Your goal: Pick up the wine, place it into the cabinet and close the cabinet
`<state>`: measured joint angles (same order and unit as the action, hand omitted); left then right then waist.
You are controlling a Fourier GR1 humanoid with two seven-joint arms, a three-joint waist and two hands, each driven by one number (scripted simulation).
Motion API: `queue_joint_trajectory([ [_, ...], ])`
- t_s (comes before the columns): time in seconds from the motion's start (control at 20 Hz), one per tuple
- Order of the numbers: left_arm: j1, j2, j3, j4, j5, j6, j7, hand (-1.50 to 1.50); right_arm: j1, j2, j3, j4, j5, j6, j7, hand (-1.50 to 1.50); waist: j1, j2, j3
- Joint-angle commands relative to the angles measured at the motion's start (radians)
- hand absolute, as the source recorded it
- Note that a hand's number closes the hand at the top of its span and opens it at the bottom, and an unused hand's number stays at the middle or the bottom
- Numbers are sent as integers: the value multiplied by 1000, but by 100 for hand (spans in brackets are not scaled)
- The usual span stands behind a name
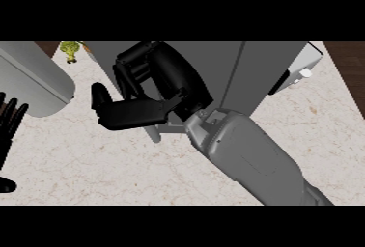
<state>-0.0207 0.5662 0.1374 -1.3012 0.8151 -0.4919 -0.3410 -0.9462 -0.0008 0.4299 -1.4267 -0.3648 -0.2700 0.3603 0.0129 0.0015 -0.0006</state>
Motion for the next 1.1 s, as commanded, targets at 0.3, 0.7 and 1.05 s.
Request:
queue_joint_trajectory([
  [0.3, -16, -24, 30, 34, -18, -40, 6, -150, 6, -36, -115, 234, 32, 165, -150, 150, 0, 3, 0],
  [0.7, -34, -23, 20, 35, -20, -48, 31, -150, -18, -121, -185, 304, 33, 240, -222, 150, 5, 8, 0],
  [1.05, -74, -21, 17, -13, 8, -20, 81, -150, -37, -90, -166, 370, 67, 239, -258, 150, 17, 9, 1],
])
